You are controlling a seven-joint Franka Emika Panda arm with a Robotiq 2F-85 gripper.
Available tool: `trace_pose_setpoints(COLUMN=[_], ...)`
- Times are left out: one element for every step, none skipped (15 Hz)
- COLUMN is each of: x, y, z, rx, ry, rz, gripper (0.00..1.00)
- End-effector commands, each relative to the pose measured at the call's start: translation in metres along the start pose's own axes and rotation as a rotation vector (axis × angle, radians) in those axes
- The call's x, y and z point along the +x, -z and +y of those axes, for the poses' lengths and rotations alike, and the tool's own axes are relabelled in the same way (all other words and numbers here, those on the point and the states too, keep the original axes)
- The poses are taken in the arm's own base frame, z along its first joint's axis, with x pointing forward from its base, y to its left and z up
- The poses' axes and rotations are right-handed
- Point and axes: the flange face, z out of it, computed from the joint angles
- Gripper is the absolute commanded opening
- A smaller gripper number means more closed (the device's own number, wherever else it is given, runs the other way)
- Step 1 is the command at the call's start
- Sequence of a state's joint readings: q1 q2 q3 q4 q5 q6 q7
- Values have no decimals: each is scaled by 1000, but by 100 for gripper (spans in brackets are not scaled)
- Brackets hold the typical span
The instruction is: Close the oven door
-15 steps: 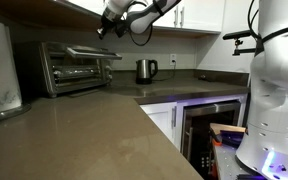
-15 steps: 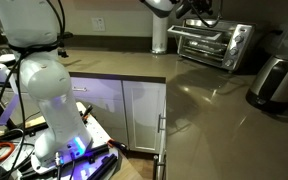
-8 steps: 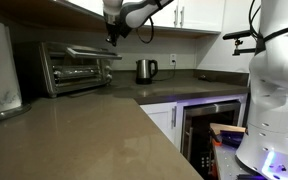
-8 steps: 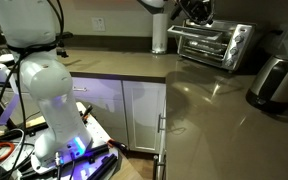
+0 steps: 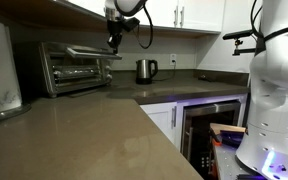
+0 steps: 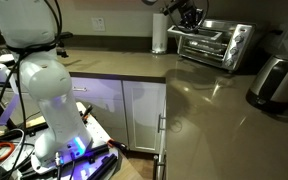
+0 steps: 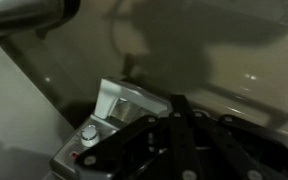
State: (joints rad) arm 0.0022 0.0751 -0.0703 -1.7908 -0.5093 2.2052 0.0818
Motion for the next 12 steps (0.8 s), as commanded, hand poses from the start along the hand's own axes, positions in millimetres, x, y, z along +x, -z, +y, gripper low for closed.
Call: trace_pose_setpoints(x=[-7, -8, -8, -7, -6, -4, -2, 1, 4, 6, 7, 7], y=[3, 1, 0, -1, -2, -2, -2, -2, -2, -4, -6, -9], z=[8, 9, 11, 13, 16, 17, 17, 17, 16, 13, 11, 10], rx=[181, 221, 256, 271, 253, 226, 209, 188, 172, 174, 188, 198], ry=[15, 15, 14, 4, 9, 19, 23, 30, 34, 30, 25, 25], rz=[16, 11, 10, 30, 43, 61, 88, 117, 146, 163, 173, 172], gripper=[0, 0, 0, 0, 0, 0, 0, 0, 0, 0, 0, 0])
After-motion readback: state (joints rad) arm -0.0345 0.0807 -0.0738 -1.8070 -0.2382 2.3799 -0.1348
